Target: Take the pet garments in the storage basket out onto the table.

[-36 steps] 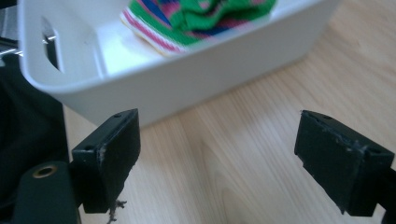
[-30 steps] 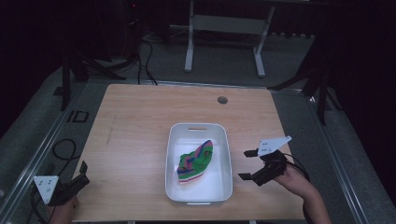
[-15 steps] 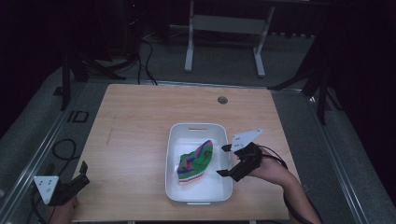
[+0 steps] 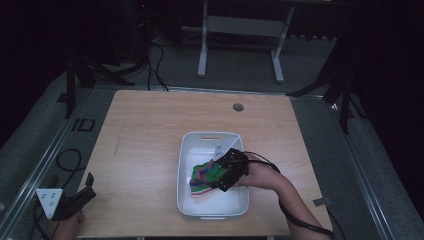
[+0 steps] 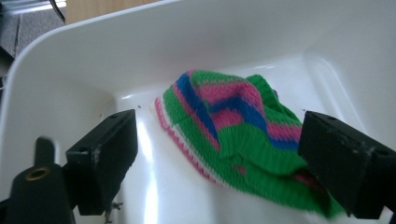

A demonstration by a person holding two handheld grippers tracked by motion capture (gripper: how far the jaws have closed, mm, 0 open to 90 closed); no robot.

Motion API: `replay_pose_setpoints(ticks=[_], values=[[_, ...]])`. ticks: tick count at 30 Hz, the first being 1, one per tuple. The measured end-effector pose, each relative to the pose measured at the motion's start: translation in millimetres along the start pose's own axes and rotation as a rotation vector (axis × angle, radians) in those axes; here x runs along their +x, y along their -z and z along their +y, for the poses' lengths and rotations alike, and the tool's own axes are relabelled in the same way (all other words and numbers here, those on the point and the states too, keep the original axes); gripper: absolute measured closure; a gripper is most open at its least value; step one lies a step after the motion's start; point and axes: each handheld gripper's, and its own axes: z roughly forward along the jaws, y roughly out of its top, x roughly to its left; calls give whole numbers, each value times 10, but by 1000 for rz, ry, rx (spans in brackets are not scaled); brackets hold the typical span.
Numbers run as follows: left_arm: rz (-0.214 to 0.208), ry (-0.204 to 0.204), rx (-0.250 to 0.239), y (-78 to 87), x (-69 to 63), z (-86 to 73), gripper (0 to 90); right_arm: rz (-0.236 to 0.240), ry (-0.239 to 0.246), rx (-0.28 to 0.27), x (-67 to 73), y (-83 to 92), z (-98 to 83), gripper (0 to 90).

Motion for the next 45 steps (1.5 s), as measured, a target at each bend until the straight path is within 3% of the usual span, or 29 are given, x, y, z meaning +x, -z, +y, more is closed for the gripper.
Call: replay_pose_setpoints(ticks=[8,9,10,13,23,27,29,31,33,40,41,45], values=[[-6,0,-1,-1,2,0,13,-1,3,92,-19,-346,145,119],[-6,1,-1,-1,2,0,14,-19,11,130,-13,-437,160,119],[-7,1,-1,-1,2,0,14,-19,11,130,-13,-437,160,119],[-7,0,-1,-1,2,0,13,-33,3,198,-2,-605,174,118],[-8,-1,1,-1,3,0,13,-57,-1,275,25,-872,153,107],[-7,-3,0,0,-1,0,13,-111,35,296,85,-898,157,222],[-5,-4,2,1,-1,0,13,-115,25,300,107,-895,171,334],[-4,-4,2,0,-2,0,13,-131,24,284,115,-860,188,533],[-4,-2,2,-1,-2,0,13,-135,22,271,118,-844,180,607],[-4,-3,5,-4,1,2,14,-124,4,188,79,-592,195,654],[-3,-3,4,-3,1,2,14,-126,8,154,70,-446,225,654],[-2,-3,3,-3,-3,1,14,-127,21,94,93,-164,317,654]])
